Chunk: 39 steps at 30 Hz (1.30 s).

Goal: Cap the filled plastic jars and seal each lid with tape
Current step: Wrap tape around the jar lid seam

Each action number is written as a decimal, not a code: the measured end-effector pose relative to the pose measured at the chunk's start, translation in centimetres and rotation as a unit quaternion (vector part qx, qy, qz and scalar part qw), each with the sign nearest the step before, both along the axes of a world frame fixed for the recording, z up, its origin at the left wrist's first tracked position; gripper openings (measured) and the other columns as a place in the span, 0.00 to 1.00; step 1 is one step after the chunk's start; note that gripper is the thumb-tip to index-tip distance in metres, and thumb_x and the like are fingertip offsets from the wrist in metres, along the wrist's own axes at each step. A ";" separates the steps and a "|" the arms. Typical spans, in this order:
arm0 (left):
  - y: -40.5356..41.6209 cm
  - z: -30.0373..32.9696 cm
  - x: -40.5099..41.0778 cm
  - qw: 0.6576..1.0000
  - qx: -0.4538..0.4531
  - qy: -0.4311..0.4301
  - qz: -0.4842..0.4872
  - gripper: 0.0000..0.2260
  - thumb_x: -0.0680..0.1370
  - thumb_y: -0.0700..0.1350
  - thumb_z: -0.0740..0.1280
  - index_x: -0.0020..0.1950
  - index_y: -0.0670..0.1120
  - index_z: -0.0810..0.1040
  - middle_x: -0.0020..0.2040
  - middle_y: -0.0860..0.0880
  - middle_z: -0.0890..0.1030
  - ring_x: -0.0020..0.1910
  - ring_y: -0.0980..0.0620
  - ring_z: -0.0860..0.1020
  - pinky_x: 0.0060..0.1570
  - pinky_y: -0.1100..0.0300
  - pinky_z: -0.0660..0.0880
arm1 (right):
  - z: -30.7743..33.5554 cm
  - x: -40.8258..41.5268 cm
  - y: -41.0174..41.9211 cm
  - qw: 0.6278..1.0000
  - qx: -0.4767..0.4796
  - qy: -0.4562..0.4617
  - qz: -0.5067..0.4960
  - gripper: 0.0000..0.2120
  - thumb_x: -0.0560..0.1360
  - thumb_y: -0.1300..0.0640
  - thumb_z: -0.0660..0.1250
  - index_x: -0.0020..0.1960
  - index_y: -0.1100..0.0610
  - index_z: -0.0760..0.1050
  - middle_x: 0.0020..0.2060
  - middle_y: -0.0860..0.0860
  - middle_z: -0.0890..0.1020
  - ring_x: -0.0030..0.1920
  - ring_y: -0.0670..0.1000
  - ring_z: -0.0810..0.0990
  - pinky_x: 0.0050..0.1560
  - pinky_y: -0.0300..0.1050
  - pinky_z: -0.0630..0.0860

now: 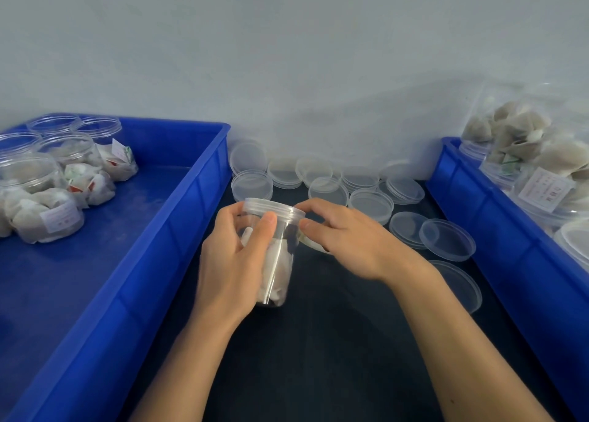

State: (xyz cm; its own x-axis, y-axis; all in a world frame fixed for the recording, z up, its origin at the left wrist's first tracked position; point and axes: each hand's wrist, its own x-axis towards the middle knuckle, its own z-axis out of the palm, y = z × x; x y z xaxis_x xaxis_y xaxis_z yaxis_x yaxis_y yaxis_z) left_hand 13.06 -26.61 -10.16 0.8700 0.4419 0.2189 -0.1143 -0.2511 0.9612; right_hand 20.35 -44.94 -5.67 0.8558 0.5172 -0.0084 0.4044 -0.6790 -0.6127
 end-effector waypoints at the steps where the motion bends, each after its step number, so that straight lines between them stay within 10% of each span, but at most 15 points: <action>1: 0.0 0.0 0.0 1.000 -0.007 0.000 -0.007 0.23 0.70 0.71 0.65 0.59 0.61 0.78 0.54 0.68 0.83 0.51 0.66 0.83 0.47 0.60 0.76 | 0.1 0.0 0.0 1.000 -0.003 0.000 0.002 0.12 0.85 0.39 0.56 0.64 0.34 0.74 0.42 0.34 0.80 0.48 0.43 0.78 0.50 0.47 0.70; 7: 0.5 0.2 0.2 1.000 -0.008 0.012 -0.022 0.28 0.68 0.74 0.65 0.61 0.59 0.77 0.54 0.69 0.81 0.51 0.69 0.81 0.41 0.69 0.77 | 0.2 -0.4 0.4 1.000 -0.009 -0.004 0.010 0.12 0.84 0.40 0.55 0.64 0.33 0.73 0.44 0.30 0.80 0.51 0.42 0.78 0.55 0.49 0.73; 15: 0.3 1.0 -0.2 0.979 0.181 0.078 0.059 0.24 0.71 0.78 0.59 0.54 0.63 0.76 0.49 0.61 0.81 0.49 0.61 0.79 0.46 0.53 0.76 | 1.2 -1.6 1.2 0.998 -0.033 -0.056 -0.003 0.15 0.83 0.38 0.55 0.63 0.36 0.76 0.45 0.38 0.81 0.50 0.45 0.79 0.50 0.50 0.74; 21: 0.5 0.8 0.0 0.995 0.048 0.071 0.048 0.25 0.70 0.75 0.63 0.53 0.57 0.78 0.46 0.67 0.81 0.43 0.65 0.80 0.43 0.56 0.73 | 1.2 -1.5 1.5 1.000 -0.008 0.002 0.022 0.23 0.82 0.47 0.53 0.75 0.36 0.69 0.51 0.34 0.77 0.60 0.46 0.75 0.64 0.52 0.72; 30: 0.9 0.6 0.1 0.998 -0.016 0.060 0.023 0.28 0.69 0.76 0.62 0.51 0.55 0.82 0.47 0.62 0.84 0.43 0.65 0.82 0.44 0.56 0.74 | 0.1 -0.6 0.8 0.998 -0.022 -0.059 0.015 0.18 0.85 0.48 0.54 0.73 0.37 0.69 0.31 0.32 0.76 0.40 0.43 0.75 0.44 0.44 0.67; 39: 1.4 0.4 0.2 0.995 -0.051 0.075 -0.045 0.29 0.74 0.73 0.62 0.50 0.50 0.85 0.41 0.51 0.87 0.39 0.54 0.86 0.37 0.59 0.78 | 0.3 -1.0 0.9 0.999 -0.031 -0.029 0.019 0.17 0.86 0.45 0.52 0.72 0.31 0.67 0.48 0.35 0.81 0.54 0.45 0.78 0.55 0.49 0.72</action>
State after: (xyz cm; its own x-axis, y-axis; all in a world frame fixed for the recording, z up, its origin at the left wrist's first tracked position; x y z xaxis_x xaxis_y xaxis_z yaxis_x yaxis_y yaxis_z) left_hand 13.27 -25.20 -9.81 0.9262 0.3747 0.0410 0.0153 -0.1462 0.9891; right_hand 19.35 -44.03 -5.38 0.8358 0.5490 0.0083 0.4644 -0.6986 -0.5443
